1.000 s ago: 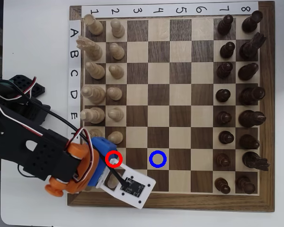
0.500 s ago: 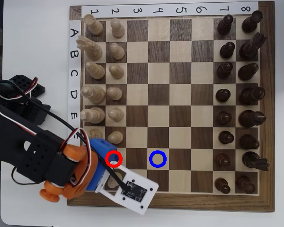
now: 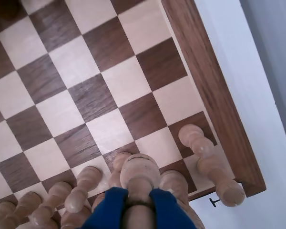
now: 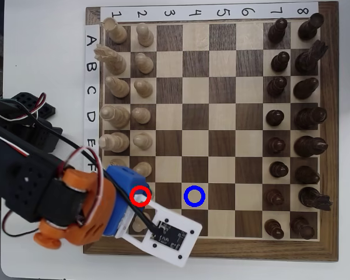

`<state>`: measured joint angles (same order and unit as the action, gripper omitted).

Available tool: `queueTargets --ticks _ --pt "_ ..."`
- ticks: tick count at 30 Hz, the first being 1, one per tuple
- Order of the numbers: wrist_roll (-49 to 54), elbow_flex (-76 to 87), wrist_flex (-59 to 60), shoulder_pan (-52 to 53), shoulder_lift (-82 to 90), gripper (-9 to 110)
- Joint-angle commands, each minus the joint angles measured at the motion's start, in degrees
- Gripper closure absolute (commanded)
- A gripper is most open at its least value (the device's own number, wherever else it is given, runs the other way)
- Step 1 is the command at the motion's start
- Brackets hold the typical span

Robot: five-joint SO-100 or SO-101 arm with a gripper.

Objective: Move the piece to destination

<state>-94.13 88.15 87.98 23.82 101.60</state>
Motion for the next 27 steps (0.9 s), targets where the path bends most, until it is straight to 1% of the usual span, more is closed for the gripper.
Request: queueTargets --ticks 1,12,21,27 --pt "-1.32 -18.02 4.48 -2.20 2.29 101" --pt "-2.29 -24.43 3.87 -3.16 -7.91 101" --pt "-3.96 -23.64 -5.10 -4.31 -17.05 101" --pt "-6.94 -22.68 -11.69 -5.19 -22.85 101"
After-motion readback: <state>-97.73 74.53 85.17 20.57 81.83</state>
